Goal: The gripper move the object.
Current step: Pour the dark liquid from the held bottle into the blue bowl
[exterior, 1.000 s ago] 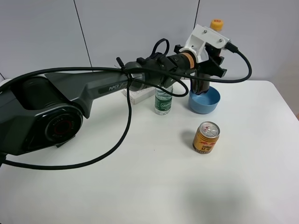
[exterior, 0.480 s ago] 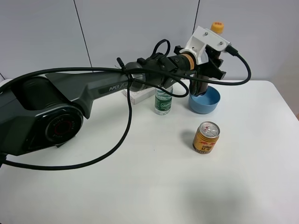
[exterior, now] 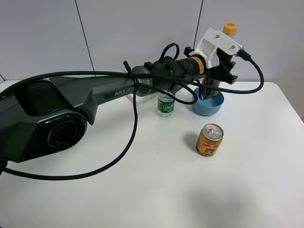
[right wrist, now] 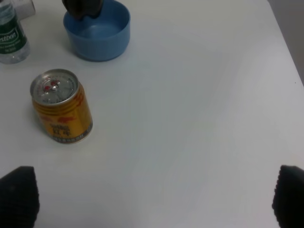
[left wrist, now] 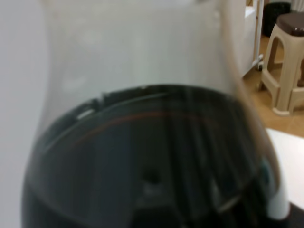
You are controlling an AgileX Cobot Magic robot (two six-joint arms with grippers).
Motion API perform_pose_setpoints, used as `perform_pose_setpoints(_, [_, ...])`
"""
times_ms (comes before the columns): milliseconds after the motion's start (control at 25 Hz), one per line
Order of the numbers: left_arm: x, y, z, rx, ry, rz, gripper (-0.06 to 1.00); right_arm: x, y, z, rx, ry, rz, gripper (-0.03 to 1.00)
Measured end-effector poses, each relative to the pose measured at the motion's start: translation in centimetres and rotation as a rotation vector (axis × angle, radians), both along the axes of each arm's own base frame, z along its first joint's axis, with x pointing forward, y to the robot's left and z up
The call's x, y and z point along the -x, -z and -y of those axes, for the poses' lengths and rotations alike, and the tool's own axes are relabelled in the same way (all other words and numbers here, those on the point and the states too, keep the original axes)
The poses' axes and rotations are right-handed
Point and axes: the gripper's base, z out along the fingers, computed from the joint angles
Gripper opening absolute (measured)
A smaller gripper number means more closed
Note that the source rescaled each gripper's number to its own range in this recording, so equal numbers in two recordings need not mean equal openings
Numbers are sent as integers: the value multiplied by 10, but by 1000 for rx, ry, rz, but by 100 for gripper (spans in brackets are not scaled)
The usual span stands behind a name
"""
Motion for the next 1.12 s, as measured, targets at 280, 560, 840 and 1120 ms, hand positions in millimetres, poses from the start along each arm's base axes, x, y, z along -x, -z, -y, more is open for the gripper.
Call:
perform_pose_setpoints(280, [0, 21, 4, -8, 12, -7, 1, 0, 0, 0, 0, 0, 0, 100])
perform_pose_setpoints(560, [-2, 33, 4, -29, 10, -23, 1, 0, 0, 0, 0, 0, 0, 100])
perform_pose_setpoints(840, [-10, 40, -3, -34, -8, -29, 1, 0, 0, 0, 0, 0, 0, 100])
perform_pose_setpoints(1120, [-16, 56, -7, -47, -20, -47, 1, 0, 0, 0, 0, 0, 0, 100])
